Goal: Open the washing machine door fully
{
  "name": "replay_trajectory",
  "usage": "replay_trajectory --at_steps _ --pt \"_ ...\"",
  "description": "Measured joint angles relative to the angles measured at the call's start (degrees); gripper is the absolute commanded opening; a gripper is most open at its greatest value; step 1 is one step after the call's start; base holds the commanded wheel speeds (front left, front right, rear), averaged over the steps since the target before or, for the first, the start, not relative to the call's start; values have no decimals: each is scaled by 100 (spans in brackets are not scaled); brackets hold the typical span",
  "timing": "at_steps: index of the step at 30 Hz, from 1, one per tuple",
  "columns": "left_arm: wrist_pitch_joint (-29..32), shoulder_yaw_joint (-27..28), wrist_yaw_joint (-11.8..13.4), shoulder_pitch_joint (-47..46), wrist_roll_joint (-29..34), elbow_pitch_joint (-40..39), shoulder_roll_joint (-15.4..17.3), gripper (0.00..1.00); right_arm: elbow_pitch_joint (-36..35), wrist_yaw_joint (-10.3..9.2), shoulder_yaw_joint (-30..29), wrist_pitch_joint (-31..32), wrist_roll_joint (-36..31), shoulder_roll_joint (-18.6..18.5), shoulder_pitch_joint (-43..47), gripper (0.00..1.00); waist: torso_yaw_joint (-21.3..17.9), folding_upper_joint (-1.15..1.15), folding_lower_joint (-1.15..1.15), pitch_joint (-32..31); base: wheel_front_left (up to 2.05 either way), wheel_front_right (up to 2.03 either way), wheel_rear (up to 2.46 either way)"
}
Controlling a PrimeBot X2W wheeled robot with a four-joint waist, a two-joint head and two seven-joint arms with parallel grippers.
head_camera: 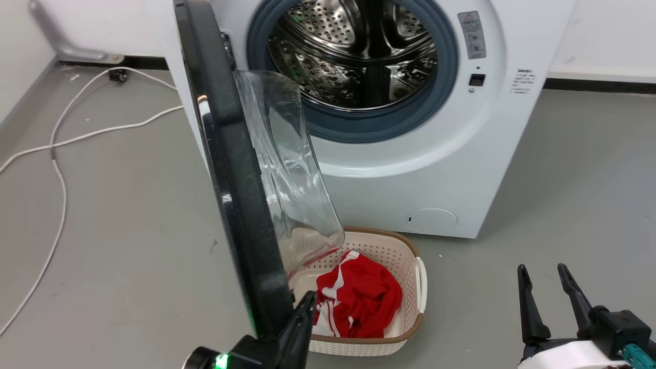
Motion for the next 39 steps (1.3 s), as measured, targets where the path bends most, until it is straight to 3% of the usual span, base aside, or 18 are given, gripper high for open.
replay_trajectory --at_steps 12,23,39 --pt "96 227 304 298 42 -449 236 0 -5 0 -73 0 36 0 47 100 687 0 0 -3 0 0 0" --pt "-102 758 522 253 -126 -364 381 0 10 0 -70 0 54 2 36 100 1328 0 0 87 0 0 0" --pt "-667 2128 592 -508 -921 646 667 0 -88 0 -94 100 -107 2 -119 100 1364 0 0 425 0 0 0"
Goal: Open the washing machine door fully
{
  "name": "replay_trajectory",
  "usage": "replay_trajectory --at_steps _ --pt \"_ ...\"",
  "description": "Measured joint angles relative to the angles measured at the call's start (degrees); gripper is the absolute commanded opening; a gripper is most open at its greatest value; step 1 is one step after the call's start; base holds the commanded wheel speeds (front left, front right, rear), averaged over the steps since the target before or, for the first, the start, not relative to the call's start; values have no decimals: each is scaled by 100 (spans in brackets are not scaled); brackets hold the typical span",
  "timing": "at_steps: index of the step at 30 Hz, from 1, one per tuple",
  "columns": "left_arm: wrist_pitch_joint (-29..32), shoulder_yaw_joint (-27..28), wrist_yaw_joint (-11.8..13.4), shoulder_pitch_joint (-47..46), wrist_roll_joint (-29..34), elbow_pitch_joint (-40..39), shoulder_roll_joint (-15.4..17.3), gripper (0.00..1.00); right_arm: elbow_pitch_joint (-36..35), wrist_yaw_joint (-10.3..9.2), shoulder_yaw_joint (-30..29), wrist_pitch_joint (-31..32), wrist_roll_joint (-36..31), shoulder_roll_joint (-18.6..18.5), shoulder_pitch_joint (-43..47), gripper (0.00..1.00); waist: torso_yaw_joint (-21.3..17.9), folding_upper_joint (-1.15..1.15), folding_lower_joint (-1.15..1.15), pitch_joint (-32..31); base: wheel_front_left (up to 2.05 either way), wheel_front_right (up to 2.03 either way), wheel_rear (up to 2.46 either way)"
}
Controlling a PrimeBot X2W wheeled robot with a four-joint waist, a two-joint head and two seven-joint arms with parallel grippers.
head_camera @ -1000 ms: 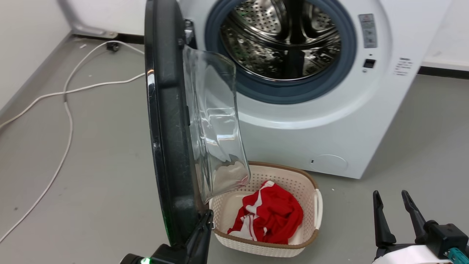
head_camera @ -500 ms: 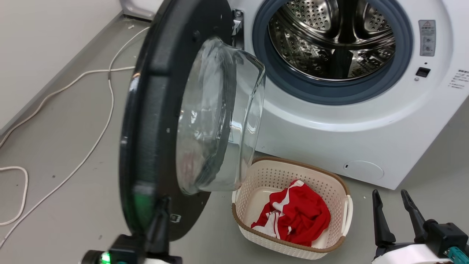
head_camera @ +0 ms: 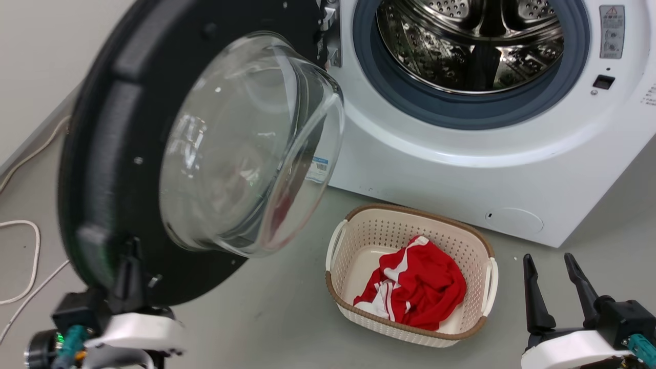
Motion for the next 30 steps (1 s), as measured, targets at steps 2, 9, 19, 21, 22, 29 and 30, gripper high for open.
replay_trajectory --at_steps 2,9,19,21,22,29,30 --pt "-48 179 -34 -138 -109 182 70 0 -24 0 -18 21 -24 -1 -21 100 -17 0 0 68 0 0 0" --pt "-151 698 -245 -697 -469 943 198 0 -120 0 -49 87 -82 -1 -141 100 -70 0 0 337 0 0 0" --pt "-201 1285 -552 -1524 -556 1885 571 0 -159 0 -60 105 -116 -1 -337 100 -137 0 0 644 0 0 0" --pt "-201 1367 -634 -1639 -544 2014 604 0 -154 0 -66 105 -123 -1 -347 100 -137 0 1 673 0 0 0" --pt "-201 1415 -673 -1685 -525 2076 615 0 -148 0 -69 105 -134 -1 -350 100 -140 0 1 680 0 0 0" --pt "-209 1670 -811 -1791 -343 2307 587 0 -43 0 -43 93 -127 -1 -395 100 -169 0 1 614 0 0 0" --pt "-210 1674 -833 -1744 -277 2265 581 0 -27 0 -41 84 -102 -1 -395 100 -181 0 0 581 0 0 0"
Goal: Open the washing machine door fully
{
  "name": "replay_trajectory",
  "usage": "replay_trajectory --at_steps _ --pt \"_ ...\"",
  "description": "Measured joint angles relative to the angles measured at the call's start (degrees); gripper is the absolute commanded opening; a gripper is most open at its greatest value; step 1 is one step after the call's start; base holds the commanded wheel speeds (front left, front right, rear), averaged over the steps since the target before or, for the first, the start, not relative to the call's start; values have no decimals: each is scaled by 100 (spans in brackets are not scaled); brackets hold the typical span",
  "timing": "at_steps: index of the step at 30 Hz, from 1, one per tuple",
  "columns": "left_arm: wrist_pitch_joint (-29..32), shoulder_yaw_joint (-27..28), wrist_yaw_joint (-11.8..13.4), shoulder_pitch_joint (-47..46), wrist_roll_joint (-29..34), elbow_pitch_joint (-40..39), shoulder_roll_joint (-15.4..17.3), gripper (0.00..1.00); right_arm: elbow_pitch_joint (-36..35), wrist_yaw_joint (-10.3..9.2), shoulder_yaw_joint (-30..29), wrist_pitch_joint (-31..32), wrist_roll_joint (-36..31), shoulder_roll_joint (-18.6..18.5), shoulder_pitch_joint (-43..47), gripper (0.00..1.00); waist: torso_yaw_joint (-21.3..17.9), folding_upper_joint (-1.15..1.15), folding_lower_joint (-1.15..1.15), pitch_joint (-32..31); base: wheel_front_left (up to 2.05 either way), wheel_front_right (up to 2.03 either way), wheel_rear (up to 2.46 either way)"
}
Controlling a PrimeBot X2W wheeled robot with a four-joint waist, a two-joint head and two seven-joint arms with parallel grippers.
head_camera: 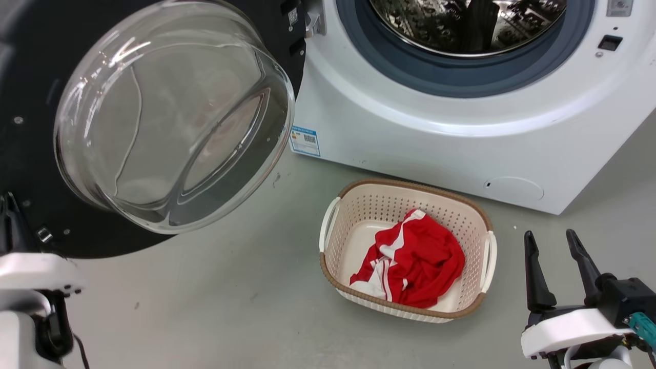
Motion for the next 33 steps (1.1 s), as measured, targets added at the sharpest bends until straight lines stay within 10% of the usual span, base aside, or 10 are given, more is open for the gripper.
replay_trajectory --at_steps 17,33 --pt "-8 -731 -97 1770 1055 -1715 -1007 0 200 0 133 -134 36 1 266 100 -375 0 0 -799 0 0 0" --pt "-8 -1652 -516 1382 1495 -1470 -1571 0 -113 0 292 20 -148 1 355 100 -1414 0 0 -1054 0 0 0"
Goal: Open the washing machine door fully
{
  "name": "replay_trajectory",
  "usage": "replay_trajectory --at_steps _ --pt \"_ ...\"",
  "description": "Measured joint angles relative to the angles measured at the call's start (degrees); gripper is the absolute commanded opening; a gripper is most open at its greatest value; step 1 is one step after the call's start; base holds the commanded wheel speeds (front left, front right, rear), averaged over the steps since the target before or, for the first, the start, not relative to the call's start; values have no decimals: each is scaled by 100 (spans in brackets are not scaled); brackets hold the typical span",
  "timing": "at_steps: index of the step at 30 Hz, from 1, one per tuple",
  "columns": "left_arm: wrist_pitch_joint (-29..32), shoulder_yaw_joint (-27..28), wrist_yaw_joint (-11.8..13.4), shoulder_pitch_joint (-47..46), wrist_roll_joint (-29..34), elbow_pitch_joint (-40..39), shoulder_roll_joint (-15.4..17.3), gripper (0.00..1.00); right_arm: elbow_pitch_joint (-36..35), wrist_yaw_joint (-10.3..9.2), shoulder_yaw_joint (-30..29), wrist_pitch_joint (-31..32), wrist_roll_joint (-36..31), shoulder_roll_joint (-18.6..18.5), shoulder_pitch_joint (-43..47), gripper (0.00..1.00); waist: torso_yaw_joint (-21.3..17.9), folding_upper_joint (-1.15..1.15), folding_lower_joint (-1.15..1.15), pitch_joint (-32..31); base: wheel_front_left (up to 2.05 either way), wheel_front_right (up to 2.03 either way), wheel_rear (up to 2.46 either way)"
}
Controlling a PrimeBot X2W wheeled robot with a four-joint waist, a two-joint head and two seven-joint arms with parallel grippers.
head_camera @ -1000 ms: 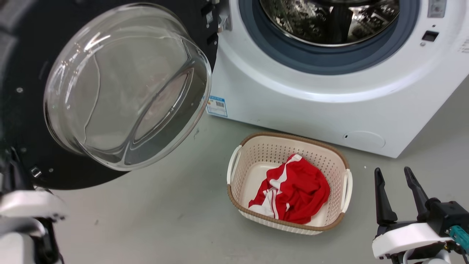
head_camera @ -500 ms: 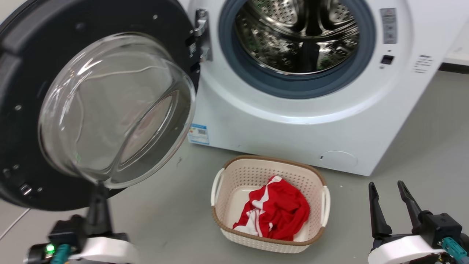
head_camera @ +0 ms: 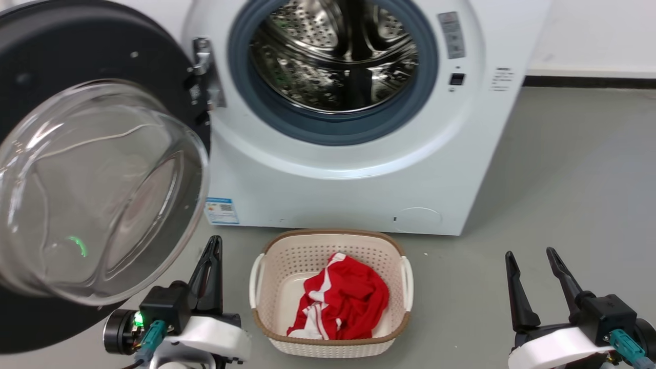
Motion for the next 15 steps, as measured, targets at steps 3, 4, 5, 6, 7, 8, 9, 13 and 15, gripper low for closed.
replay_trajectory --at_steps 3,4,5,6,7,8,9,13,15 --pt "0 -26 40 -86 111 74 -44 4 -56 0 12 35 0 -1 26 100 -170 0 0 -6 0 0 0" --pt "0 -26 55 -98 149 85 -48 14 -63 0 13 51 9 -1 29 100 -216 0 0 -4 0 0 0" --pt "0 -8 68 -103 154 90 -63 31 -69 0 22 51 16 -1 29 100 -260 0 0 0 0 0 0" --pt "0 -7 74 -109 169 98 -69 59 -78 0 23 51 19 -1 30 100 -300 0 0 5 0 0 0" --pt "0 -1 85 -111 201 98 -75 100 -85 0 20 51 26 -1 30 100 -330 0 0 11 0 0 0" --pt "0 11 90 -111 211 98 -80 100 -89 0 22 52 54 -1 32 100 -353 0 0 17 0 0 0" --pt "0 23 93 -111 216 99 -87 100 -91 0 23 52 60 -1 40 100 -369 0 0 23 0 0 0" --pt "0 81 114 -99 261 109 -91 100 -92 0 31 51 63 -1 52 100 -388 0 0 34 0 0 0" --pt "0 107 114 -83 298 115 -93 100 -92 0 30 51 79 -1 53 100 -386 0 0 40 0 0 0"
